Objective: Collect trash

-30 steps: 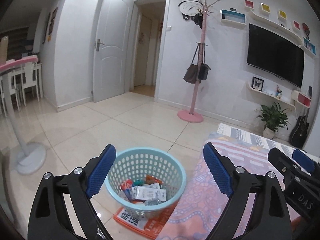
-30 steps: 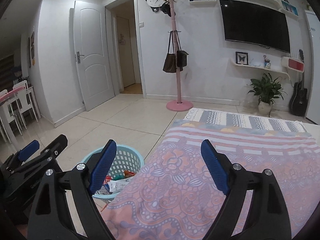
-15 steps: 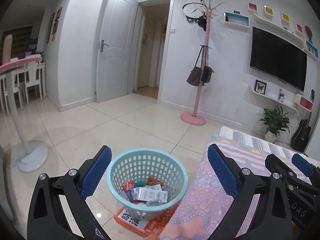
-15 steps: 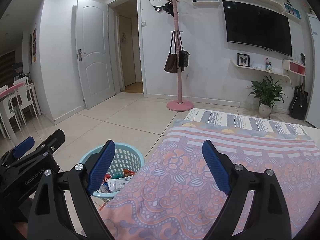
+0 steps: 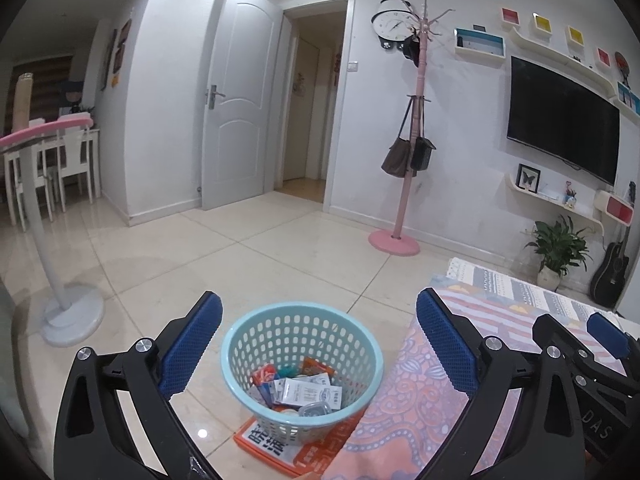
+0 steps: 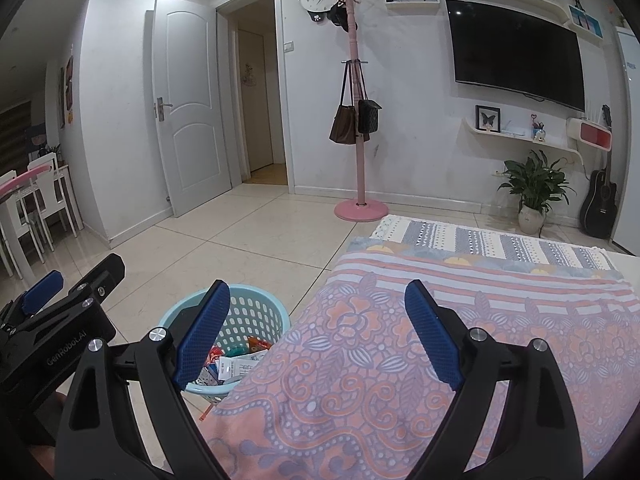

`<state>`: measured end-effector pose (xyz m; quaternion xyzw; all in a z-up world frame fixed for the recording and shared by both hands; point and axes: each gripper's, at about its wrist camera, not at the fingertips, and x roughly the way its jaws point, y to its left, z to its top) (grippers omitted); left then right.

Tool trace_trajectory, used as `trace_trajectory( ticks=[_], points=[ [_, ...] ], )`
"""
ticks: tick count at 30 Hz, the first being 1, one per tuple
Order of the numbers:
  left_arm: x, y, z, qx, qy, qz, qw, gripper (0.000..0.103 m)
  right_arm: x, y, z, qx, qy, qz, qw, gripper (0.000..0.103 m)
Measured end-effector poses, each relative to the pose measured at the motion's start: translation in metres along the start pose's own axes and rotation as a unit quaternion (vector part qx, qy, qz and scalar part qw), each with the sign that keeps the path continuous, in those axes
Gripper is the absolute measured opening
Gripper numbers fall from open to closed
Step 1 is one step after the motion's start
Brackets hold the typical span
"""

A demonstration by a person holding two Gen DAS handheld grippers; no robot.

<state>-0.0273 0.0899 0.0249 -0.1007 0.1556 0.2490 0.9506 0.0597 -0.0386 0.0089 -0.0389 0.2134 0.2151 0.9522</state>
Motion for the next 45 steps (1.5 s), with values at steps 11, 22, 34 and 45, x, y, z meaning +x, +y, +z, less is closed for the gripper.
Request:
trace_trajectory(
  ticks=[11,22,34,45],
  points=[
    [0.000,0.001,0.002,0.002,0.005,-0.002,1.0000,0.095,0.004,-0.002,-0.001,0.005,0.008,0.002,1.000,0.085],
    [-0.001,0.005,0.003,0.001,0.007,-0.003,1.0000,0.095,0.004,-0.003,-0.002,0.005,0.009,0.002,1.000,0.085],
    [0.000,0.004,0.004,0.002,0.010,0.001,0.9999,0.095,0.007,-0.006,-0.002,0.007,0.014,0.004,1.000,0.086],
    [-0.004,0.001,0.005,0.005,0.011,0.003,0.9999,0.095,0.009,-0.007,-0.005,0.010,0.016,0.008,1.000,0.086]
  ],
)
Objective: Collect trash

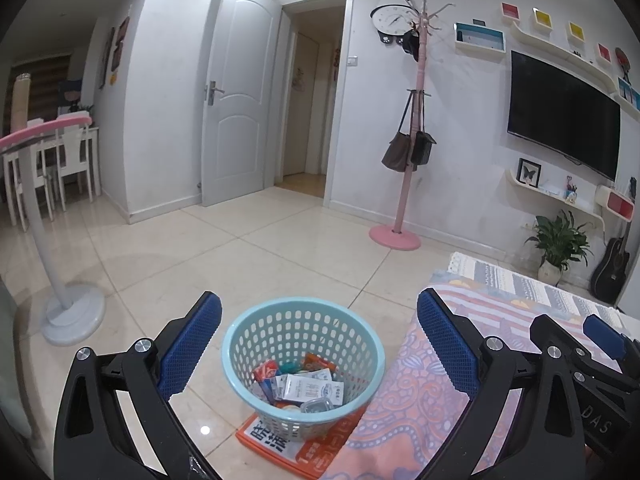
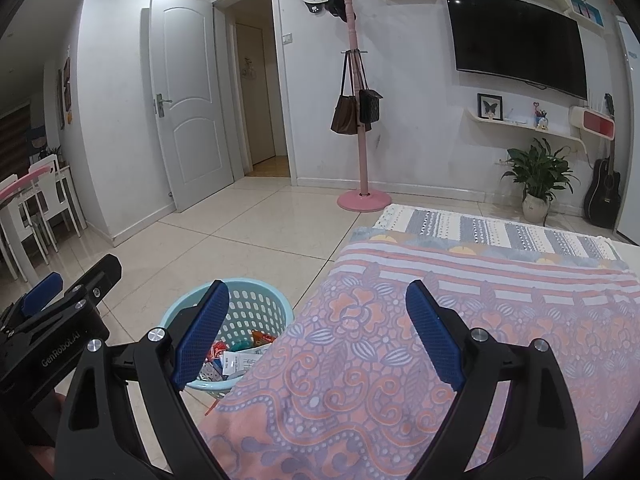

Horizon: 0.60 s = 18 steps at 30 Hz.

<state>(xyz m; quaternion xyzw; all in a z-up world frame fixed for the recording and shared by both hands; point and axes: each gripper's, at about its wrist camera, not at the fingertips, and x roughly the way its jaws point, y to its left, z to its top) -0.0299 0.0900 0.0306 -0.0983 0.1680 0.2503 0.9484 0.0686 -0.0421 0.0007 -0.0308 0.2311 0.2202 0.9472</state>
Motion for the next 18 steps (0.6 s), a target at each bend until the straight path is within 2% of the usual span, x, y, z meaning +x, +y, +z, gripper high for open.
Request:
trace_trajectory(
  ticks=[18],
  points=[
    [0.0000,-0.0026,-0.0012,0.000,0.000,0.000,1.0000,0.095,0.0013,0.0007,0.0019,-0.001,0.004,0.001,1.000,0.086]
  ],
)
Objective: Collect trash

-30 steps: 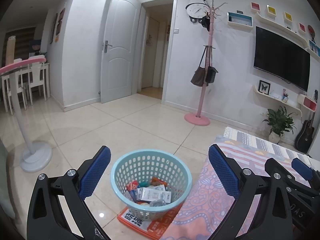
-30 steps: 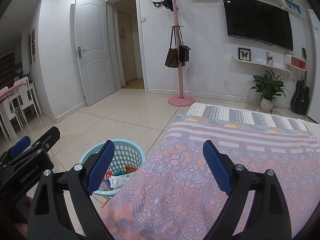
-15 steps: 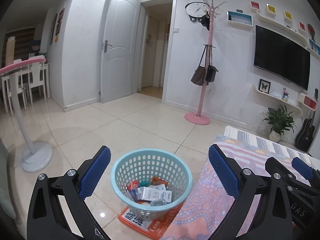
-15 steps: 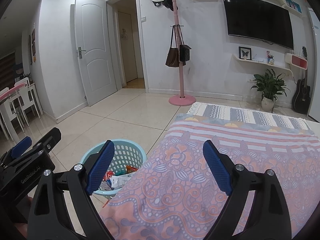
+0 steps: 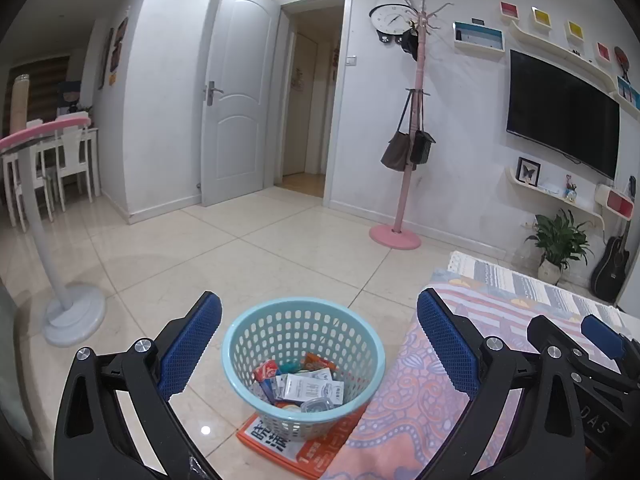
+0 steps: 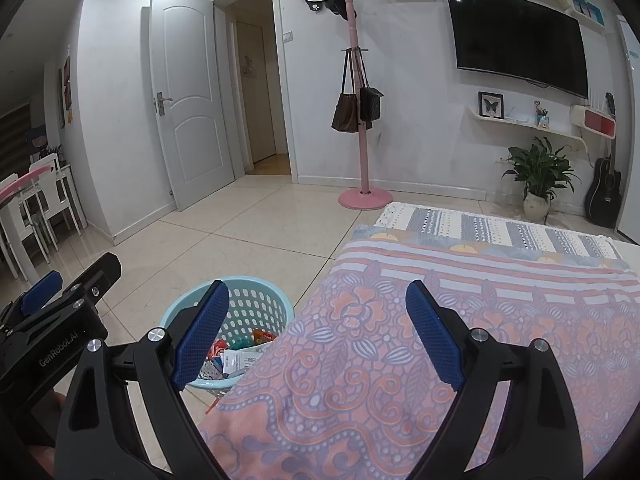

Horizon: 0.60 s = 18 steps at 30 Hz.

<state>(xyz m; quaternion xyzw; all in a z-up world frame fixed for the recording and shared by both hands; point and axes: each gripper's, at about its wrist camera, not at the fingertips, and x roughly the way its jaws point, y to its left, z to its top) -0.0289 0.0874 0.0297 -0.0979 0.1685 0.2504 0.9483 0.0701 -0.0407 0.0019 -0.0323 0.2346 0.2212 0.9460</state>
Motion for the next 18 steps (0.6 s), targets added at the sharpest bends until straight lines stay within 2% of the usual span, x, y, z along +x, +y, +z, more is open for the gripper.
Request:
trace_trajectory(
  ticks=[18],
  points=[
    [0.0016,0.0007,0.0006,0.001,0.003,-0.001,1.0000,0.095,0.0036,-0.0004,-0.0018,0.001,0.002,0.003,1.000,0.086]
  ],
)
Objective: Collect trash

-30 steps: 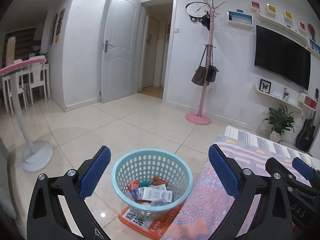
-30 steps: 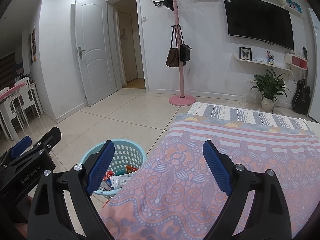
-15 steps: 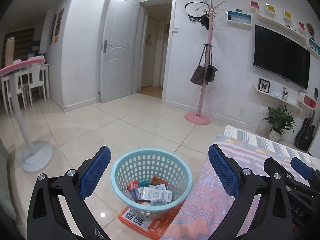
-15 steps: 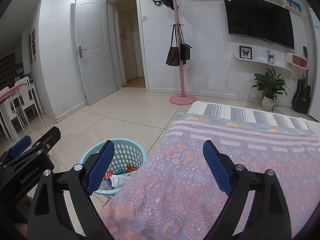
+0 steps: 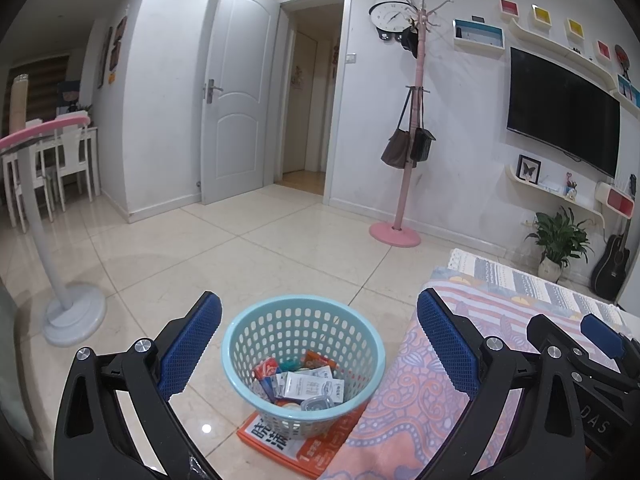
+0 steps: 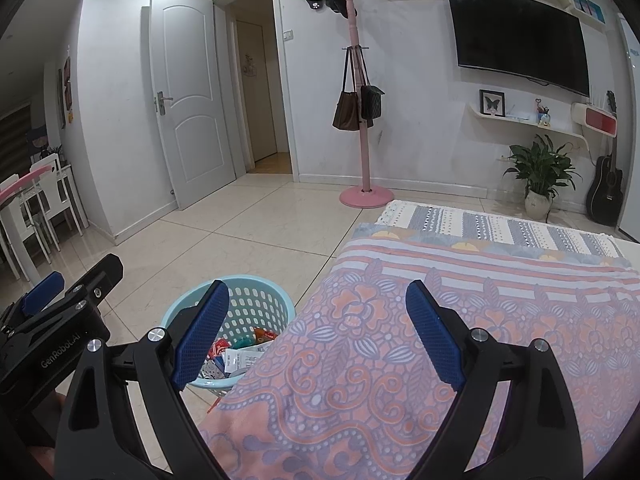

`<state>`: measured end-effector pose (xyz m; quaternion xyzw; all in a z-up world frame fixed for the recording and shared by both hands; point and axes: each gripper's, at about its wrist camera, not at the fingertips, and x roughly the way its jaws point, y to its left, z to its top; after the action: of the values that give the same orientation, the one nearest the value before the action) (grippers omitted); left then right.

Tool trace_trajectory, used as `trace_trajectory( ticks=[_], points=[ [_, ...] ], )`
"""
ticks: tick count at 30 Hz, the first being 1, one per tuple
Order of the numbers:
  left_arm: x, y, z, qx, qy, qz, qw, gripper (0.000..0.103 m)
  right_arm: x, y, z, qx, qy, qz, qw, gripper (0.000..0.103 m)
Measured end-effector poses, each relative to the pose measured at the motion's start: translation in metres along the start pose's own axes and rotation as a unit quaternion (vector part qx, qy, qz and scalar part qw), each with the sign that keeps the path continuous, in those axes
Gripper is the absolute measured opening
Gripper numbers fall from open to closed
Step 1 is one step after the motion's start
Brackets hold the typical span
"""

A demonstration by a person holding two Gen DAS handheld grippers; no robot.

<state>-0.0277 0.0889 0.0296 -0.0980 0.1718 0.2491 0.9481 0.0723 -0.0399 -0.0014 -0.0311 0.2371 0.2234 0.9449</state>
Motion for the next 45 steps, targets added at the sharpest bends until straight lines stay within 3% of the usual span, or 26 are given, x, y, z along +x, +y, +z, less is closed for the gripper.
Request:
trace_trajectory(
  ticks=[33,43,45],
  points=[
    [0.002,0.001,-0.004,0.006,0.001,0.023,0.9997,0.095,0.000,0.005,-0.002,-0.018,0.009,-0.004,1.000,0.086],
    [0.011,0.011,-0.003,-0.010,0.025,0.046,0.9986,0.096,0.003,0.009,-0.002,-0.029,0.017,-0.009,0.999,0.086],
    [0.014,0.013,-0.003,-0.016,0.035,0.035,0.9986,0.096,0.005,0.011,-0.002,-0.035,0.022,-0.014,0.999,0.086]
  ],
)
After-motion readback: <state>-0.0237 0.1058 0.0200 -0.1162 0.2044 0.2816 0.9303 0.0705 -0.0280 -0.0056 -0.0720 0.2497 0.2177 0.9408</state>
